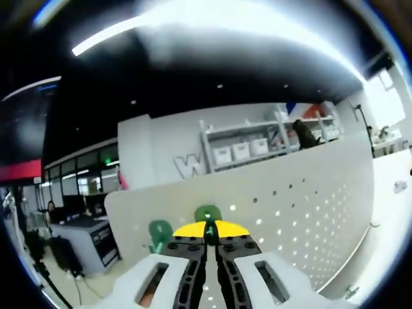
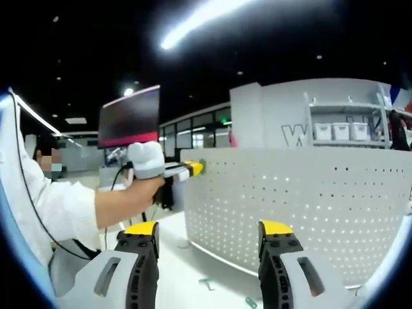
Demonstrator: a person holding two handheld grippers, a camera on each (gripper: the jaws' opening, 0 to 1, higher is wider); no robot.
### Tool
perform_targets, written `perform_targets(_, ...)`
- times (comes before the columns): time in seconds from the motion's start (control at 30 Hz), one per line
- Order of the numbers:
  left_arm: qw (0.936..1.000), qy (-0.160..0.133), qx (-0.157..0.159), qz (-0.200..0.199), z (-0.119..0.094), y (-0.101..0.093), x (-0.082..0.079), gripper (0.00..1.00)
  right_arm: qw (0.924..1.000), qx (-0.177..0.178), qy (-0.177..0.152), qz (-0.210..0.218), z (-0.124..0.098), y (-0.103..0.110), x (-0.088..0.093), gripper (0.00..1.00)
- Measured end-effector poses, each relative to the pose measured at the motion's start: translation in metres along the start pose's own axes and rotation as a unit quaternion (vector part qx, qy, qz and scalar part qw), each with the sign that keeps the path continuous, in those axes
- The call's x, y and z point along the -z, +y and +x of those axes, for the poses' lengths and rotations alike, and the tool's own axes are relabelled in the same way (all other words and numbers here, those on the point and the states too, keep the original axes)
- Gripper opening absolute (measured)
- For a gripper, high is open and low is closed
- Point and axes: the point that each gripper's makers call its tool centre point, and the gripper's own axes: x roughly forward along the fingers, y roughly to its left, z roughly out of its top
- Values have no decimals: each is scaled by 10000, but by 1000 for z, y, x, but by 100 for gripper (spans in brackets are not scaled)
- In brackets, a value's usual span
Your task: Insert the hook assembly into the mounting plate slot until the hook locks in place.
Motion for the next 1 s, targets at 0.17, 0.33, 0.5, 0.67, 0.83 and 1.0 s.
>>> perform_targets(0.17, 10000, 0, 3, 39, 1, 0, 1, 3, 10000, 8, -1, 13, 1, -1, 1, 62)
perform_targets(0.33, 10000, 4, 3, 80, 2, 0, 1, 3, 10000, 5, 22, 24, 0, 0, 4, 62)
perform_targets(0.5, 9998, 15, -15, 189, 3, 0, 2, 3, 10000, 3, 48, 31, 0, -1, 6, 62)
perform_targets(0.67, 9988, 22, -21, 488, 5, 0, 3, 4, 10000, -14, 58, 54, 1, -1, 7, 62)
perform_targets(0.83, 9972, 44, -28, 743, 11, 3, 6, 4, 9999, -67, 94, 73, 3, 0, 9, 62)
perform_targets(1.0, 9879, 263, -28, 1528, 13, 2, 12, 5, 9999, -109, 109, 68, 5, 0, 10, 62)
